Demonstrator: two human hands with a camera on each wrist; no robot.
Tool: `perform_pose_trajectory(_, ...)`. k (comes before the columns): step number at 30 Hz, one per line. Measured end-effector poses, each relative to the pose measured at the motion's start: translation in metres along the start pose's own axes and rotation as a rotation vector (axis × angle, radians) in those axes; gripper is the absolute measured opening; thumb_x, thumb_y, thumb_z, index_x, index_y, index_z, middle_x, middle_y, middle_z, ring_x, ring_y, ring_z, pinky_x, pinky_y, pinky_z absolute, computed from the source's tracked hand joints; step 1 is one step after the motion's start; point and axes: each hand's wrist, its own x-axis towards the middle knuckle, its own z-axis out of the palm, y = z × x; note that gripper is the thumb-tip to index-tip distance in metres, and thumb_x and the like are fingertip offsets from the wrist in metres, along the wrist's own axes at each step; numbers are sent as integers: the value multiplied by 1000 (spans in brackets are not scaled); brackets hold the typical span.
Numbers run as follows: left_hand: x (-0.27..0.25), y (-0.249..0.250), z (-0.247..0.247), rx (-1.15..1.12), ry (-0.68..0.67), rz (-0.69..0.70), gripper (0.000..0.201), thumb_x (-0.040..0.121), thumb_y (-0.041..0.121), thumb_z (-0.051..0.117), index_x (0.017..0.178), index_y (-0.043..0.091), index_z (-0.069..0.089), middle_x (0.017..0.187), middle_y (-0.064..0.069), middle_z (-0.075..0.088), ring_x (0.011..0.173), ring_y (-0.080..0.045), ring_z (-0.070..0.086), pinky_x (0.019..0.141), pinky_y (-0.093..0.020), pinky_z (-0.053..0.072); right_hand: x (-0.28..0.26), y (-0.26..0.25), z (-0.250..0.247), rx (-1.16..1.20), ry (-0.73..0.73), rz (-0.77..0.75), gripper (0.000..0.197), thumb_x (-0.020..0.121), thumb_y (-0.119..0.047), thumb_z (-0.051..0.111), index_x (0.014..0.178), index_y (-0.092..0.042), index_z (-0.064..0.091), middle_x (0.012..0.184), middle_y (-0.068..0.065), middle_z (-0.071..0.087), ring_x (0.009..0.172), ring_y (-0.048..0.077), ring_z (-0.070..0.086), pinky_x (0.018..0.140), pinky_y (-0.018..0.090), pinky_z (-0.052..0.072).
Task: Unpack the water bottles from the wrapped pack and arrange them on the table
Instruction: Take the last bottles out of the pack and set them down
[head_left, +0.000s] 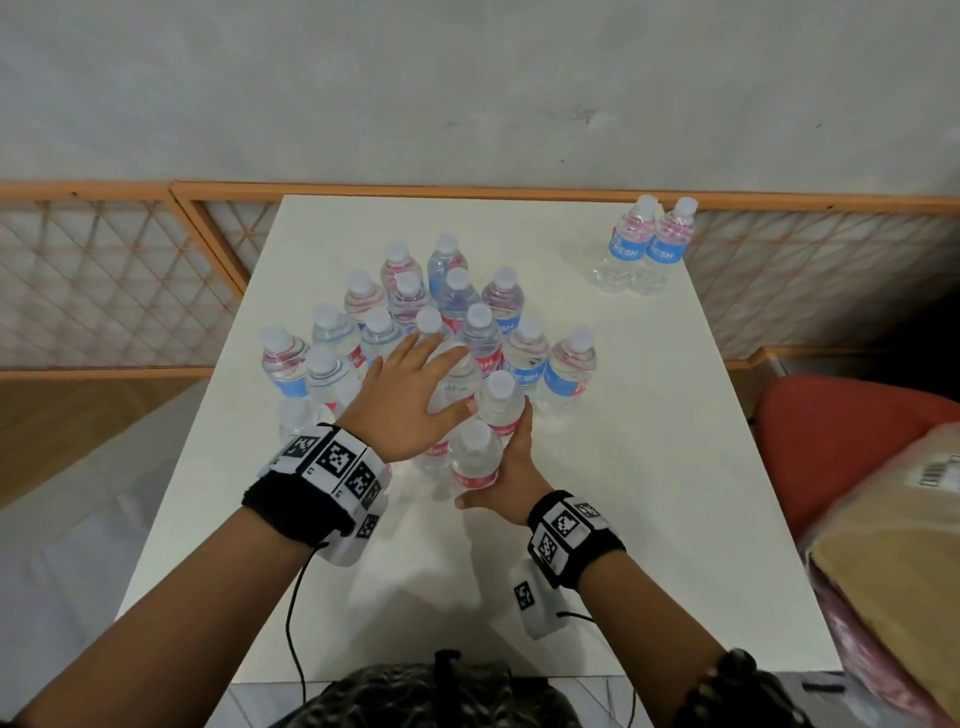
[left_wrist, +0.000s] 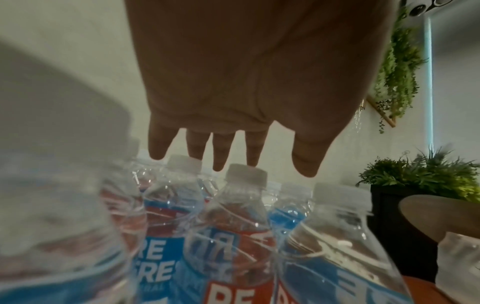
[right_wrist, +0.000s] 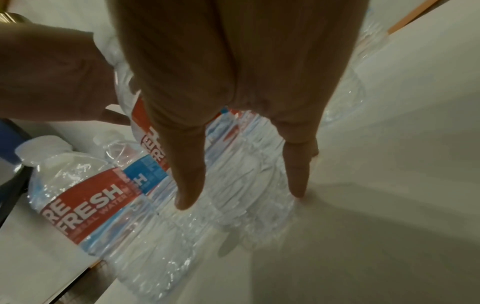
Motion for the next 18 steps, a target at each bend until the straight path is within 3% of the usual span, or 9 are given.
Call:
perform_pose_trajectory(2,0,-4,1,19,-19,0,92,68,80,23,149,37,17,160,5,6,148,-21,-4,116,-57,11,3,6,12,5,48,18,159,37,-39,90,134,-46,-36,157,-2,-5,146,16,15,114,52,29)
perform_pose_trajectory(7,-5,-7,-2,27,-47,-10,96,67,88,29,149,40,13,161,7,-2,148,-18,-9,118,-54,5,7,3,39,-33,156,31,159,36,-43,88,141,-30,-31,157,2,-8,147,18,10,115,51,26)
perform_pose_trajectory(12,-5,-4,2,126,-25,-22,95,74,80,43,150,38,5,160,4,-12,147,-21,-14,116,-59,1,15,3,58,-59,153,109,161,37,-38,91,142,-32,-31,158,0,-8,147,21,13,114,50,29)
perform_pose_trajectory(15,-3,2,9,158,15,-2,88,80,70,48,150,35,8,160,-1,-9,147,-26,-12,116,-58,4,10,-11,53,-184,81,117,125,63,-14,80,149,-20,-10,158,4,5,146,20,17,118,36,24)
perform_pose_trajectory(18,-1,7,15,222,43,30,79,84,63,47,149,37,12,160,-4,-6,147,-29,-11,115,-58,6,2,-13,20,-146,-101,119,99,74,7,63,150,-18,5,153,-3,23,140,10,28,110,18,27)
